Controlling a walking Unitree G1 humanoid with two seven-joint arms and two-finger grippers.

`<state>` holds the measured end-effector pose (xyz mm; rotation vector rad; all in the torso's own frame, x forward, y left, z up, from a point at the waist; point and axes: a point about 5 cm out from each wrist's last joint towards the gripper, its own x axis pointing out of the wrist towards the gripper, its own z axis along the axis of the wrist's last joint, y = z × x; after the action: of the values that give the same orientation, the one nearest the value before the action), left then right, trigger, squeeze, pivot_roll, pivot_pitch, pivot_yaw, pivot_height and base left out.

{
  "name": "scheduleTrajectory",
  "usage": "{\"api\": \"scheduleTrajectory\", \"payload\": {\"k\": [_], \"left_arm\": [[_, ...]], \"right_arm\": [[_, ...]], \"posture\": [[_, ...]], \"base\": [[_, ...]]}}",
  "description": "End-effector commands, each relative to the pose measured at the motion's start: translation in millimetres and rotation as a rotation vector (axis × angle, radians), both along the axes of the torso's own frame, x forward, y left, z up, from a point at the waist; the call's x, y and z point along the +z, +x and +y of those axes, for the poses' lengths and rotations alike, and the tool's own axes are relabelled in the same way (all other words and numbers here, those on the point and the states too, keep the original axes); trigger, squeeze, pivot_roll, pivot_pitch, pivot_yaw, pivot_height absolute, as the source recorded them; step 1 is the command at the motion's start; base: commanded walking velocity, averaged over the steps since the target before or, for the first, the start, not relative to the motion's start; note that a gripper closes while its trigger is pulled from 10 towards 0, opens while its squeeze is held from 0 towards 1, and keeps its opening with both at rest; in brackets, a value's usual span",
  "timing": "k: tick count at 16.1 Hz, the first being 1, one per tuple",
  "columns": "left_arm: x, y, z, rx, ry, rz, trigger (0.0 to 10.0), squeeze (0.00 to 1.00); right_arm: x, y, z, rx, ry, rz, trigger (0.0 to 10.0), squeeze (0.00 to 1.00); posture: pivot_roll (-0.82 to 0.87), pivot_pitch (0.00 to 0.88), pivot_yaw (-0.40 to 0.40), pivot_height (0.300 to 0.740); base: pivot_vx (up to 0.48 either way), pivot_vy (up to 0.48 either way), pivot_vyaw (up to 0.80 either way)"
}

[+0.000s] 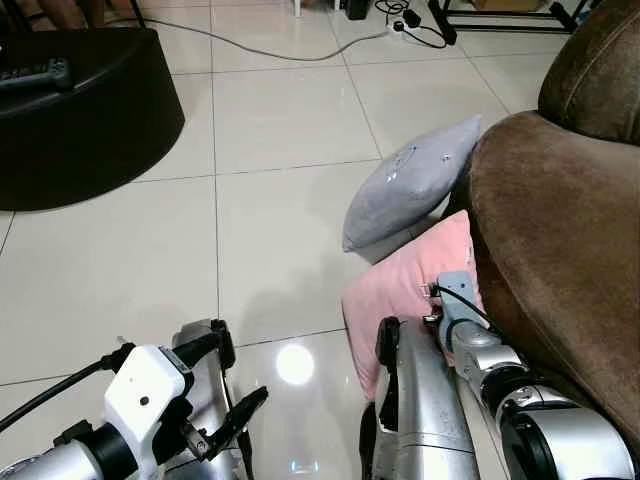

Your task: Move the pillow to the sofa from floor

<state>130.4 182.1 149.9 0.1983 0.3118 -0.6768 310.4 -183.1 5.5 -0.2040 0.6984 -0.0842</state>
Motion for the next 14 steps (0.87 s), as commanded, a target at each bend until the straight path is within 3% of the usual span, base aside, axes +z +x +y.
{"api": "scheduleTrajectory", "payload": {"k": [1, 6, 11, 14], "left_arm": [[-0.7, -1.9, -3.2, -0.013, -0.001, 0.006, 10.0, 0.64], [-6.7, -3.4, -6.2, 0.029, -0.009, 0.0, 10.0, 0.64], [-14.8, 10.4, -2.0, 0.083, 0.013, -0.038, 10.0, 0.64], [-14.6, 18.9, 15.0, 0.2, 0.046, -0.1, 10.0, 0.64]], "right_arm": [[-8.3, -7.2, 4.0, 0.012, 0.029, 0.039, 0.0, 0.0], [-11.6, -9.4, 15.4, 0.044, 0.062, 0.038, 0.0, 0.0], [-6.6, -4.1, 20.6, 0.067, 0.098, 0.01, 0.0, 0.0], [27.0, 21.5, 23.4, 0.126, 0.233, -0.202, 0.0, 0.0]], "posture": [[0.12, 0.187, -0.051, 0.454], [0.12, 0.128, -0.068, 0.454], [0.1, 0.07, -0.079, 0.454], [0.07, 0.0, -0.088, 0.454]], "base": [[0.0, 0.0, 0.0], [0.0, 0.0, 0.0], [0.0, 0.0, 0.0], [0.0, 0.0, 0.0]]}}
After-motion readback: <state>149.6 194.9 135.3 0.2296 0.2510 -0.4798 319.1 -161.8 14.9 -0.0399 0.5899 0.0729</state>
